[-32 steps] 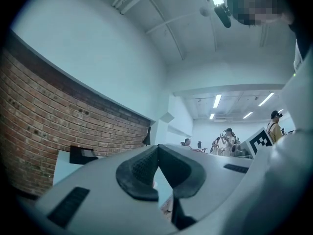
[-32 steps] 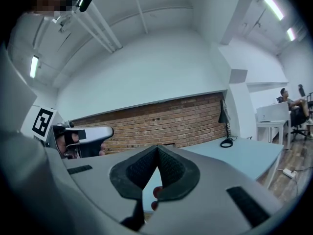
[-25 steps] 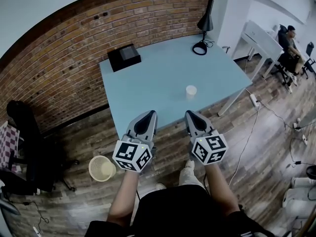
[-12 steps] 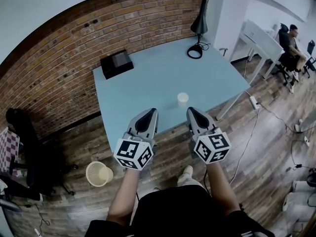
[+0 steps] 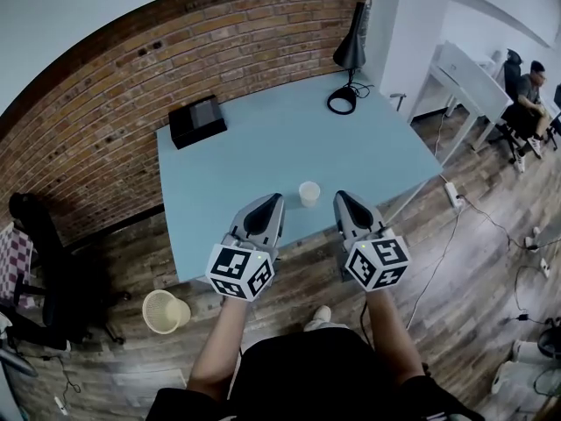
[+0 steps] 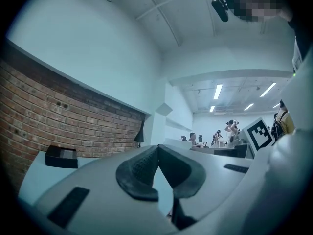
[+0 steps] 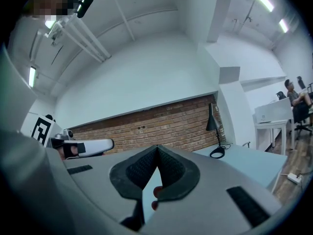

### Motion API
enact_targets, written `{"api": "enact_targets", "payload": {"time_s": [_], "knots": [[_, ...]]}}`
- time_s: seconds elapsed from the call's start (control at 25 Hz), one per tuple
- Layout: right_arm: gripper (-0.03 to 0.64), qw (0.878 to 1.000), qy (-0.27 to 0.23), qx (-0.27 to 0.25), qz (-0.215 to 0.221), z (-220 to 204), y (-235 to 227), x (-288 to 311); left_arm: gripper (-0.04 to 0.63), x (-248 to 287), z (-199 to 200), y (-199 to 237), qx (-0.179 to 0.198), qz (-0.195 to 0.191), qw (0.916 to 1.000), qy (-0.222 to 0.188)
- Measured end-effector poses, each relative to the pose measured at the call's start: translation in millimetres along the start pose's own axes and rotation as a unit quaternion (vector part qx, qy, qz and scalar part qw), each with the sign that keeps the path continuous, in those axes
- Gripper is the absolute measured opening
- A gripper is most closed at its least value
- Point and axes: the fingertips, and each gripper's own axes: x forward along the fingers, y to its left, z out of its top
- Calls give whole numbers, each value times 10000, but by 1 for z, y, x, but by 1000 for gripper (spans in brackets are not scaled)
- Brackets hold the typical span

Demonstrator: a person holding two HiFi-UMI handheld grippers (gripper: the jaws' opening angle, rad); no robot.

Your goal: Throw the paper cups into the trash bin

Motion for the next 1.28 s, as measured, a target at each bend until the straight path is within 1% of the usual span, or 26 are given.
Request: {"api": "enact_targets", "payload": {"time_s": [0.24,0.4,0.52,0.68,0.88,1.04,1.12,1.28], "knots": [[-3,9999,121,80,57,1,-49,1,3,37,-13,-13,-42,187,9997,118],[-3,9996,209,105,151,-5,-71,1,3,51,-22,-18,-74,363,9992,120],[-3,9995,216,164,170,-8,-86,1,3,60,-30,-24,-74,398,9990,168],[-5,9992,244,249,169,-11,-96,3,3,71,-41,-27,-49,343,9990,286],[-4,9990,309,309,125,-17,-108,10,3,88,-58,-16,-22,270,9985,479],[-4,9989,386,190,172,-17,-112,20,3,104,-71,-4,-54,220,9977,638],[-4,9991,376,153,103,-16,-116,26,3,112,-79,2,-78,180,9971,732],[-3,9993,353,101,-65,-12,-121,41,3,127,-98,14,-35,-29,9951,990]]}}
